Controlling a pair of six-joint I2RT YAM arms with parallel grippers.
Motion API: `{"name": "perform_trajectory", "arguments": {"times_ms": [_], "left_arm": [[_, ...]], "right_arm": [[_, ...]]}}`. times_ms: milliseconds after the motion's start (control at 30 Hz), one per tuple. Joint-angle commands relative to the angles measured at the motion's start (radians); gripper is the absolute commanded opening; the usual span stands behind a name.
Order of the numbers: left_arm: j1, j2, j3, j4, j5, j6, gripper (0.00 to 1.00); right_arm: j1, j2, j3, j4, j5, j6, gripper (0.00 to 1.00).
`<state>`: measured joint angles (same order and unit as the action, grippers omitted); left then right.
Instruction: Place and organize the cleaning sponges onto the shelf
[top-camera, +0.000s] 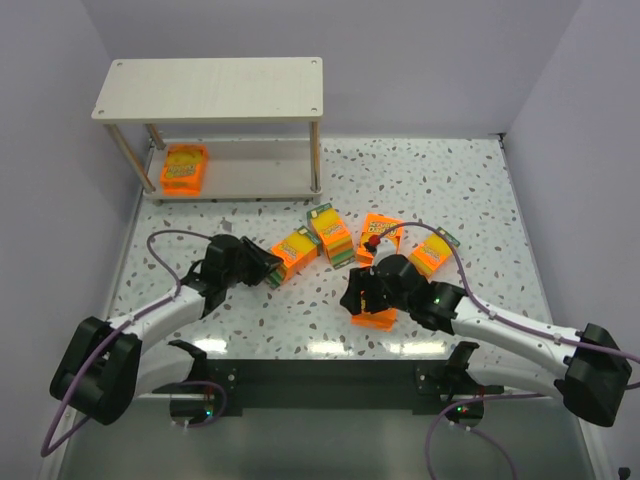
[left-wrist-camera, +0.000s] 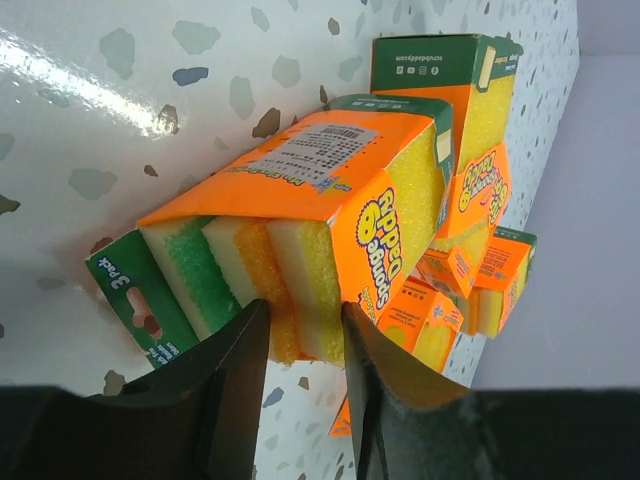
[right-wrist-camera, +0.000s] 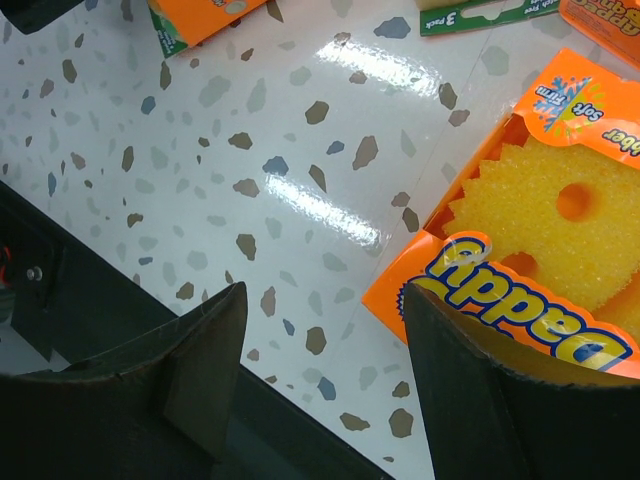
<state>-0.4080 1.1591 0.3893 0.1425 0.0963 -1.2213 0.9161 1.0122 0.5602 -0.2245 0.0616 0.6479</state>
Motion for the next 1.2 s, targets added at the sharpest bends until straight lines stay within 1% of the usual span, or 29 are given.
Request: {"name": "perform_trajectory", "arguments": {"times_ms": [0,33,67,200,367,533,600,700,800,833,900,933,967,1000,1167], "left_arm": [[-0.005,-0.056,0.055,-0.066,-0.015,0.02,0.41],[-0.005,-0.067,0.069,-0.078,-0.018,0.023,0.42],[-0.005,-0.07,0.077,-0.101,-0.024,0.034,0.47],[-0.006,-0.041,0.095,-0.126,-0.037,0.046,0.54],[-0.005,0.004,0.089,-0.094,-0.003,0.04,0.55],[-0.005,0.022,0.1,-0.078,-0.004,0.037,0.55],[-0.005,0.033,0.103,-0.072,-0.03,0.037,0.55],[-0.003,0.074,0.106,-0.029,-0.032,0.039,0.5],[-0.003,0.141,0.112,0.018,-0.006,0.046,0.31],[-0.003,0.158,0.115,0.023,0.0,0.049,0.21],[-0.003,0.194,0.112,0.042,0.013,0.06,0.12],[-0.003,0.201,0.111,0.043,0.013,0.062,0.05],[-0.003,0.205,0.106,0.046,0.013,0.065,0.02],[-0.003,0.203,0.102,0.049,0.011,0.066,0.0],[-0.003,0.18,0.085,0.025,0.002,0.08,0.0]], "right_arm": [[0.0,-0.017,-0.002,0.02,0.006,0.012,0.67],[-0.002,-0.014,0.0,0.02,0.007,0.012,0.67],[0.0,-0.014,0.0,0.02,0.009,0.012,0.67],[0.0,-0.004,0.004,0.024,0.009,0.009,0.67],[0.0,-0.004,0.003,0.022,0.012,0.007,0.67],[0.0,-0.009,0.003,0.014,0.021,0.007,0.68],[0.0,-0.009,0.003,0.014,0.024,0.007,0.67],[0.0,-0.004,0.006,0.016,0.02,0.009,0.68],[0.0,-0.009,0.006,0.013,0.02,0.012,0.67],[0.0,-0.017,0.006,0.01,0.021,0.012,0.67],[0.001,-0.027,0.006,-0.001,0.024,0.013,0.67],[0.0,-0.032,0.003,-0.003,0.026,0.013,0.67],[0.0,-0.041,0.001,-0.004,0.026,0.013,0.67],[0.0,-0.046,-0.002,-0.007,0.026,0.015,0.67],[0.001,-0.053,-0.011,-0.006,0.026,0.018,0.67]]}}
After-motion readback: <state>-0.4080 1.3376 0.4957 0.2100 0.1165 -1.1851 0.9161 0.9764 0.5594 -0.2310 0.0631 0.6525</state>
